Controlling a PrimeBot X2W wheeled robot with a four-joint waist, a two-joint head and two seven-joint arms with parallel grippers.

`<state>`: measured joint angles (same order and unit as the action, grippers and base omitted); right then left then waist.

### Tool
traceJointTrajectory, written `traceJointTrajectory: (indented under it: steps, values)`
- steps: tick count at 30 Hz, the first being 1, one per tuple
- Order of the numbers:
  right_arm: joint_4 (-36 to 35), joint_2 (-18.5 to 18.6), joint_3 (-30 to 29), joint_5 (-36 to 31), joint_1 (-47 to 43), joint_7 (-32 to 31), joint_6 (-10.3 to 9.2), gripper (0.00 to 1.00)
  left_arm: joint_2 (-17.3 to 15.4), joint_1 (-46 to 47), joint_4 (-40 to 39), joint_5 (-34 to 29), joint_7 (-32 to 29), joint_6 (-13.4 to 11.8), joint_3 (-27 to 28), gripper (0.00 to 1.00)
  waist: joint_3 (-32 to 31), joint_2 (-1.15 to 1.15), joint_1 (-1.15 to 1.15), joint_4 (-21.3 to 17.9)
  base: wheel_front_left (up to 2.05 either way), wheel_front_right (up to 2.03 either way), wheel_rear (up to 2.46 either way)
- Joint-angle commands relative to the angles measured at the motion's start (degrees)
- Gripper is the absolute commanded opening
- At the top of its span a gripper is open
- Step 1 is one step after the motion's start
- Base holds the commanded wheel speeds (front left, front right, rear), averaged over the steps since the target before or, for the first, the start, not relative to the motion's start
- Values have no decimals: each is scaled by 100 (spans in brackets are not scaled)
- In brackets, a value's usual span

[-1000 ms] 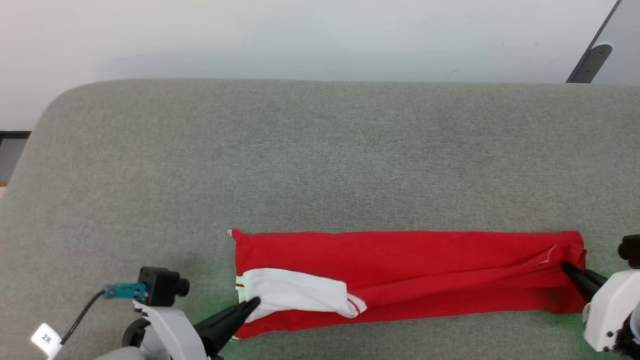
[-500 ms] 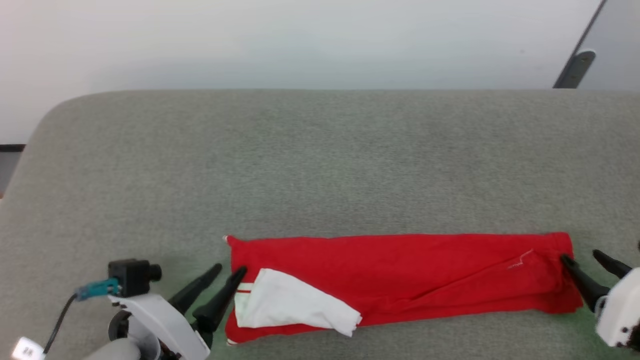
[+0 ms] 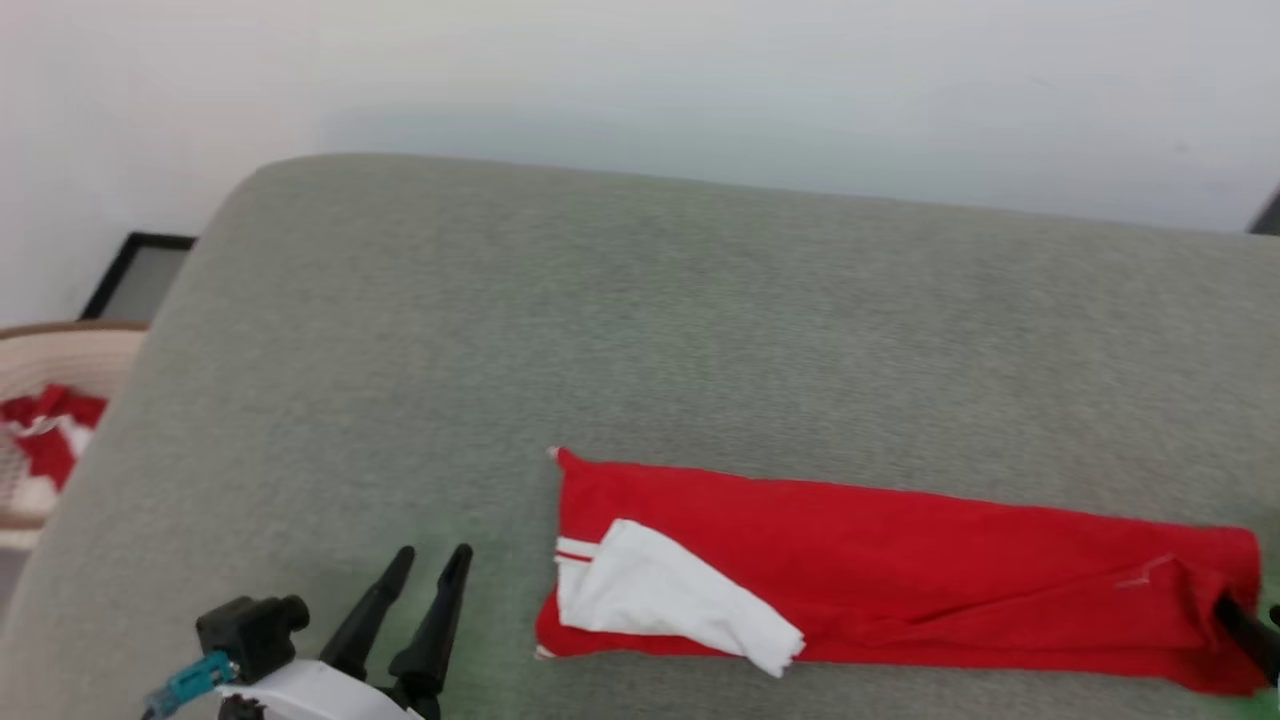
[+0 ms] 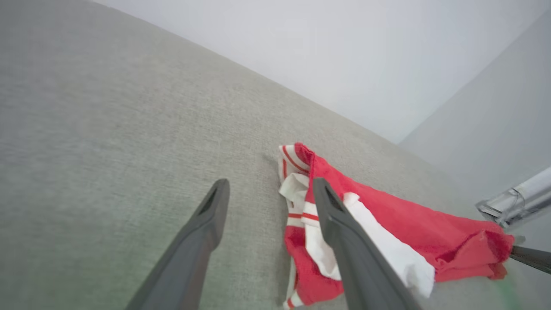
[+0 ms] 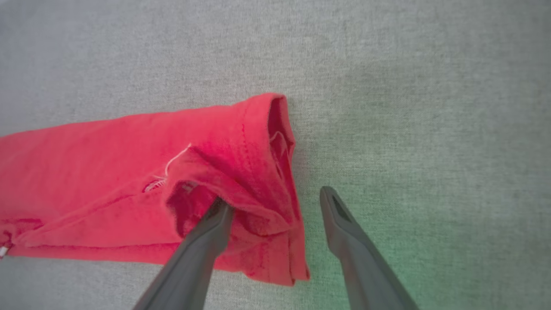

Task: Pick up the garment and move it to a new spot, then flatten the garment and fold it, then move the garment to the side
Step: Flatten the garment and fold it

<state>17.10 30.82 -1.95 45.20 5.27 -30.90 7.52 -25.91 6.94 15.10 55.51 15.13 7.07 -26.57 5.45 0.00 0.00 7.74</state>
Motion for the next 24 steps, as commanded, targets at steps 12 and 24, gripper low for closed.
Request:
traceJointTrajectory:
  steps: [12,24]
  values:
    - [870,-448,-376,-601,418,-964,-7,100,797,-498,-518,-3118,-3,-54,1614,100,-2,0,0,614,0,0,0]
    - [1008,-958,-569,-1000,496,-1284,-4,0,1416,-762,-808,-4578,-3,-10,2511,100,-4,0,0,601,0,0,0]
